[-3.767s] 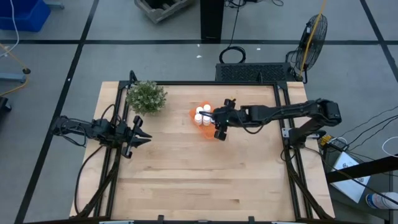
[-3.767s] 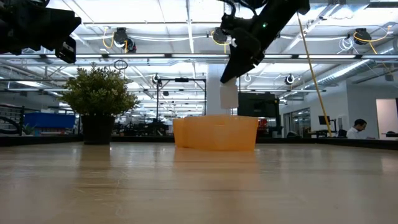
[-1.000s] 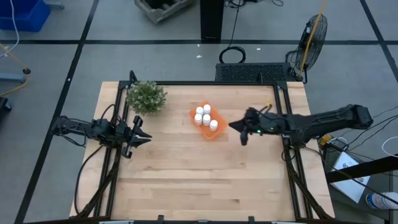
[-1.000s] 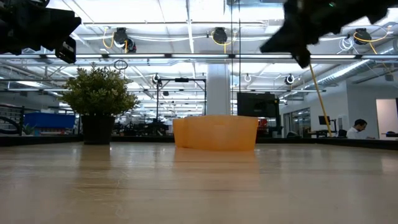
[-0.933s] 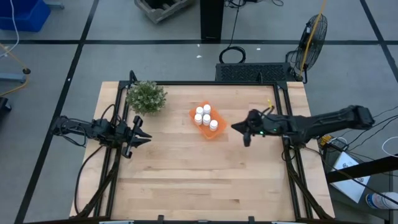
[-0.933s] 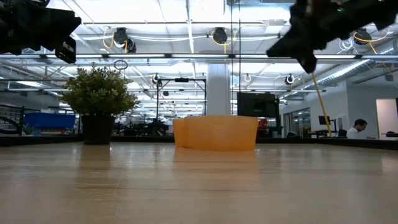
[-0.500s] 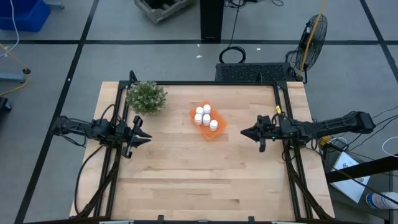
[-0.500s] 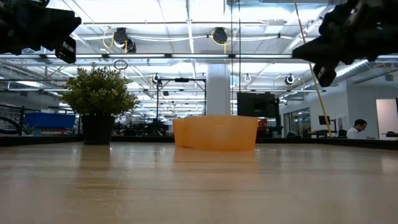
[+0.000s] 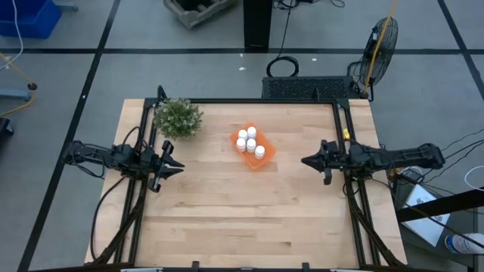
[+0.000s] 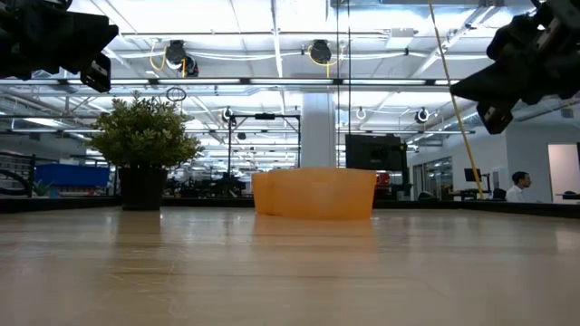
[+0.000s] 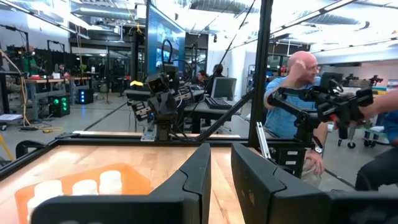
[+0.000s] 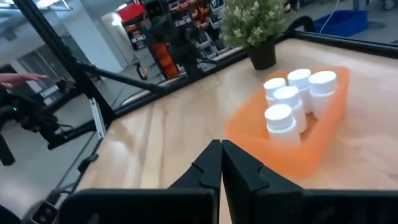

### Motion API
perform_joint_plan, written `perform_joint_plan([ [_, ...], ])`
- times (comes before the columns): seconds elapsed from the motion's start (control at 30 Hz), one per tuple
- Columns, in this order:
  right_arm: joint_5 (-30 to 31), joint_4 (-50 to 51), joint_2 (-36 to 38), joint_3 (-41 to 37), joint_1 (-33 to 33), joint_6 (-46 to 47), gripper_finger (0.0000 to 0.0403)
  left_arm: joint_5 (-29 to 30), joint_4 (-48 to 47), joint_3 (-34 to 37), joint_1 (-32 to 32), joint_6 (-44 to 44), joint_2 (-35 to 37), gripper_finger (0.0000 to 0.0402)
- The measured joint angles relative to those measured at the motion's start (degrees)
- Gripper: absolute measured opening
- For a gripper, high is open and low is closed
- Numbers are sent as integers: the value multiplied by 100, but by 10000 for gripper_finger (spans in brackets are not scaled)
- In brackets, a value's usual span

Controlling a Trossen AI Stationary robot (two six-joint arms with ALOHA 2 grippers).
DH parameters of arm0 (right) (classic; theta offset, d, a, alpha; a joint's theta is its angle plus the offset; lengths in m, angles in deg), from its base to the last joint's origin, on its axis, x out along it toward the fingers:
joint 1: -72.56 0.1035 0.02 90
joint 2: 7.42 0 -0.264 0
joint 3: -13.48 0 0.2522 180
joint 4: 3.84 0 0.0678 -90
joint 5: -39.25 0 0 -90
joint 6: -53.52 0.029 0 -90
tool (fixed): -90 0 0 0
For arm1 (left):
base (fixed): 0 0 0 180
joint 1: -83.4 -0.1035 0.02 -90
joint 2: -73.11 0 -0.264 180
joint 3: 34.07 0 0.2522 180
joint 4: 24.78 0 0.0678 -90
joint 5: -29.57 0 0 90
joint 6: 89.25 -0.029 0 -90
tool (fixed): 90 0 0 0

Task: Pick and place pill bottles into a basket
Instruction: Return to Home Position

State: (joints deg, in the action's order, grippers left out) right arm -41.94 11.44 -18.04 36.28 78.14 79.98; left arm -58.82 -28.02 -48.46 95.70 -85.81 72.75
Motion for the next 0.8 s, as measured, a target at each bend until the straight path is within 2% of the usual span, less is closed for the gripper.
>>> perform_joint_plan([
  [0.2,340,749,639,0,16,-122,2,0,0,0,0,0,0,67],
  [0.4,342,1548,1053,13,14,-99,3,0,2,0,0,0,3,67],
  [0.6,544,1364,1046,-289,16,-290,2,-4,4,0,-41,0,13,67],
  [0.8,617,185,1039,-564,16,-1431,3,0,2,0,-161,2,15,67],
])
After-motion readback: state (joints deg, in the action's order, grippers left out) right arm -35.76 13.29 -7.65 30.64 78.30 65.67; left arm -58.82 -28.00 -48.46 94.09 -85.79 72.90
